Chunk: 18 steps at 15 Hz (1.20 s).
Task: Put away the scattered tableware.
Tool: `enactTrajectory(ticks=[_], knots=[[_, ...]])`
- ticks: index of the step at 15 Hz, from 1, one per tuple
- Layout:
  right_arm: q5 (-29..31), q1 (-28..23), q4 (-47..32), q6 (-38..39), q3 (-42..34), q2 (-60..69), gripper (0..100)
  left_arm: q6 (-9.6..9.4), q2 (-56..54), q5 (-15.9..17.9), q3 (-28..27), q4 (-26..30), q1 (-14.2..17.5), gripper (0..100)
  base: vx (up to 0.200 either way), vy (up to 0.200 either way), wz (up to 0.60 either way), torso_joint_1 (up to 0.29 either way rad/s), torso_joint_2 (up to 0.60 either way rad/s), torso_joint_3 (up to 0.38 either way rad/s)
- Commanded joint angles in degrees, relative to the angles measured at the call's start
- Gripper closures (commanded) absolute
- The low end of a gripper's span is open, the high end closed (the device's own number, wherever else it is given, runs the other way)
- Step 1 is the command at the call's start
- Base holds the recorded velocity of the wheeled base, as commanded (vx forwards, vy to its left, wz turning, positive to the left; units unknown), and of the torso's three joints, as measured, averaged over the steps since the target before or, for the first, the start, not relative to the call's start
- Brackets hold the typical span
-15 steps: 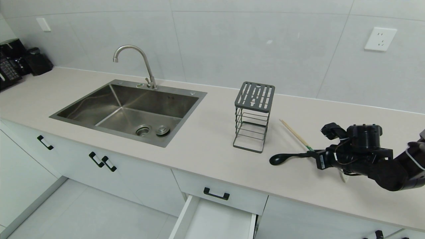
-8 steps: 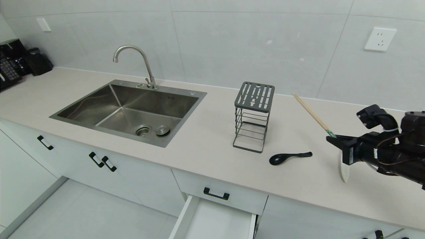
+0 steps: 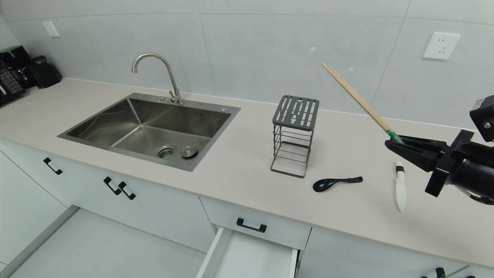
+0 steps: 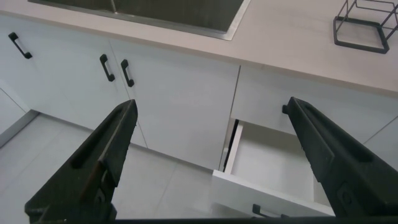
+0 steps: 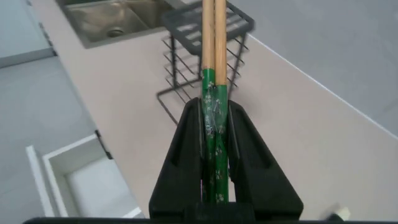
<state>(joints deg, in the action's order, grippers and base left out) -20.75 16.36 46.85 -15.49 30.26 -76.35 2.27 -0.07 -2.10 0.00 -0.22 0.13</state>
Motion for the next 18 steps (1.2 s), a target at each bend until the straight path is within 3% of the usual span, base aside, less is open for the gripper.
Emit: enactTrajectory(ticks=[1, 3, 8, 11, 18], knots=[[-0.1, 6.6, -2.9, -0.1, 0.5, 1.6, 100, 0.02, 0.1, 0.0, 0.0, 0.0, 0.0, 0, 0.000, 0.000, 0.00, 0.000, 0.00, 0.000], [2.1, 13.7, -7.0, -0.2, 0.6, -0.4, 100, 0.02, 0.1, 0.0, 0.0, 0.0, 0.0, 0, 0.000, 0.000, 0.00, 0.000, 0.00, 0.000], [4.3, 21.9, -5.7, -0.1, 0.5, -10.1, 100, 0.02, 0.1, 0.0, 0.0, 0.0, 0.0, 0, 0.000, 0.000, 0.00, 0.000, 0.00, 0.000], [4.1, 24.6, -2.9, 0.5, -1.8, -14.0, 100, 0.02, 0.1, 0.0, 0.0, 0.0, 0.0, 0, 0.000, 0.000, 0.00, 0.000, 0.00, 0.000], [5.7, 26.8, -2.6, 0.0, 5.1, -23.1, 100, 0.02, 0.1, 0.0, 0.0, 0.0, 0.0, 0, 0.000, 0.000, 0.00, 0.000, 0.00, 0.000]])
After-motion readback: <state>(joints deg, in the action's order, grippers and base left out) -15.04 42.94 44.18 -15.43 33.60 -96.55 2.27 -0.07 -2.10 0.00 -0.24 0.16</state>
